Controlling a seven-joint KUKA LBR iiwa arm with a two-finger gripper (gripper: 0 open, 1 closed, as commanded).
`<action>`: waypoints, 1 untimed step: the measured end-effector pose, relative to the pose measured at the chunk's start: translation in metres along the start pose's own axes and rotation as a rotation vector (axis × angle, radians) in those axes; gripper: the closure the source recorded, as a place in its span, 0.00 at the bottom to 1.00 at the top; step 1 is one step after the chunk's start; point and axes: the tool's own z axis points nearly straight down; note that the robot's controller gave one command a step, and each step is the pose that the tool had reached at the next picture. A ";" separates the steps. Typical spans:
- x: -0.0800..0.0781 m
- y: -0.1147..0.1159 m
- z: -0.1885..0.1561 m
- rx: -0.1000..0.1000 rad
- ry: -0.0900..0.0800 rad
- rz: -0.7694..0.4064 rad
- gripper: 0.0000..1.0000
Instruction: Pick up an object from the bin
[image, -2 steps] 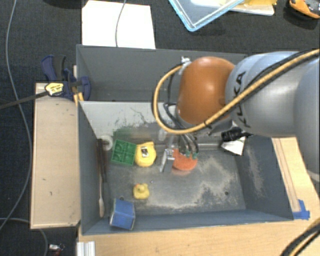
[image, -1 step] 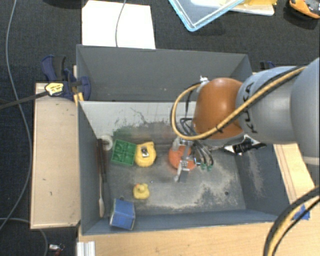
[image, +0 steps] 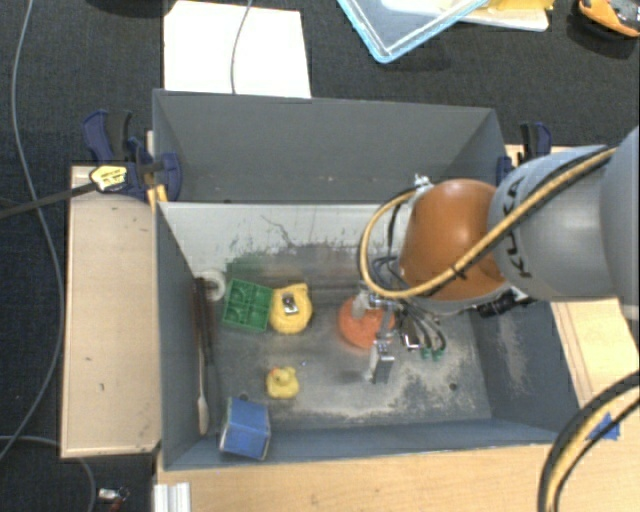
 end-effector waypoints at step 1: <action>-0.020 -0.020 0.012 0.001 -0.005 0.039 0.00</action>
Offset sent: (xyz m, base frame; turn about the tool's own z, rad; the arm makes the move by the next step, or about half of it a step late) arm 0.0304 -0.0195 -0.0231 0.0507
